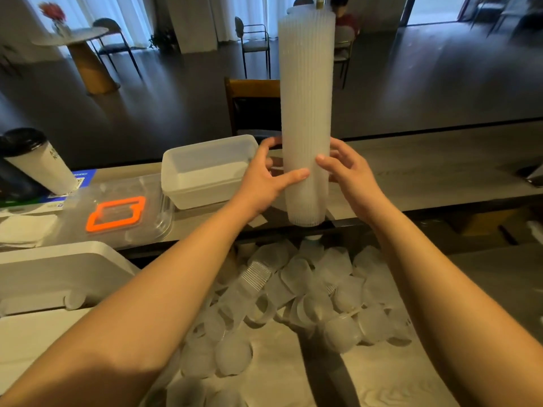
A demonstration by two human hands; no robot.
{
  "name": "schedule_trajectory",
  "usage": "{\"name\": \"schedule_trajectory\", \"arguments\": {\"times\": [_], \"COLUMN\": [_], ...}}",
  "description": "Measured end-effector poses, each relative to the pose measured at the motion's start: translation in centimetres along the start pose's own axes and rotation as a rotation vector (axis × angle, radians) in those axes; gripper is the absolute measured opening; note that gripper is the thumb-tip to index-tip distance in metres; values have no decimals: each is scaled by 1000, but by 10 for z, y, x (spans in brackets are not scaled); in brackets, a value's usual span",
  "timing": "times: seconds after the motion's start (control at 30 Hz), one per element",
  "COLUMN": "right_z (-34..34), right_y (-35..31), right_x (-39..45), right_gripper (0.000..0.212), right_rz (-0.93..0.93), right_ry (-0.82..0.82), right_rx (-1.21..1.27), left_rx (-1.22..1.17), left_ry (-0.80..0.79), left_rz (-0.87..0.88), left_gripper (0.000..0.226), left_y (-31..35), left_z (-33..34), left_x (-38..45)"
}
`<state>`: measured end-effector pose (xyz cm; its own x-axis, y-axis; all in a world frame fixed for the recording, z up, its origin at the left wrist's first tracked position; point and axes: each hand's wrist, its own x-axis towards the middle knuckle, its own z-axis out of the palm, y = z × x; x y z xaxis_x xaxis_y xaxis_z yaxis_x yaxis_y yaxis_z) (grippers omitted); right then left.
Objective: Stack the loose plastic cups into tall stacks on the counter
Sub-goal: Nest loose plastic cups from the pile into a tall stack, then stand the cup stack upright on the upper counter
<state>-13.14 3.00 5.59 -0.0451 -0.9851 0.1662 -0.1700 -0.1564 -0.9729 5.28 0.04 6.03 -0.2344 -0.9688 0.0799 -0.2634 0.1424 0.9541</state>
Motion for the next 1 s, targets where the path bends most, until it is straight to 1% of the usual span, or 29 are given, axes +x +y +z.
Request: {"name": "schedule_trajectory", "arguments": {"times": [0.07, 0.23, 0.4, 0.57, 0.7, 0.77, 0.87, 0.93, 1.0], "right_z": [-2, -4, -1, 4, 7, 11, 20, 27, 35], "right_y": [-2, 8, 24, 31, 35, 37, 46, 50, 53], "right_x": [15, 50, 65, 64, 48, 31, -2, -27, -51], "right_gripper": [45, 52, 58, 59, 64, 68, 67, 65, 63], "right_rz": [-19, -19, -7, -7, 31, 37, 43, 60, 81], "right_ry": [-14, -36, -25, 20, 111, 155, 204, 205, 199], "right_rx": [-30, -86, -135, -140, -90, -81, -38, -8, 24], "left_rx": [21, 168, 189, 236, 335, 296, 209, 138, 41], "left_ry": [25, 52, 32, 33, 96, 139, 199, 211, 218], "left_rz": [11, 22, -55, -73, -62, -38, -26, -46, -77], "left_gripper": [76, 75, 71, 74, 78, 75, 70, 69, 65], "left_y": [3, 11, 6, 4, 3, 3, -5, -14, -23], "left_z": [-1, -5, -2, 3, 3, 4, 3, 1, -3], "left_x": [13, 44, 56, 51, 41, 28, -4, -30, -56]}}
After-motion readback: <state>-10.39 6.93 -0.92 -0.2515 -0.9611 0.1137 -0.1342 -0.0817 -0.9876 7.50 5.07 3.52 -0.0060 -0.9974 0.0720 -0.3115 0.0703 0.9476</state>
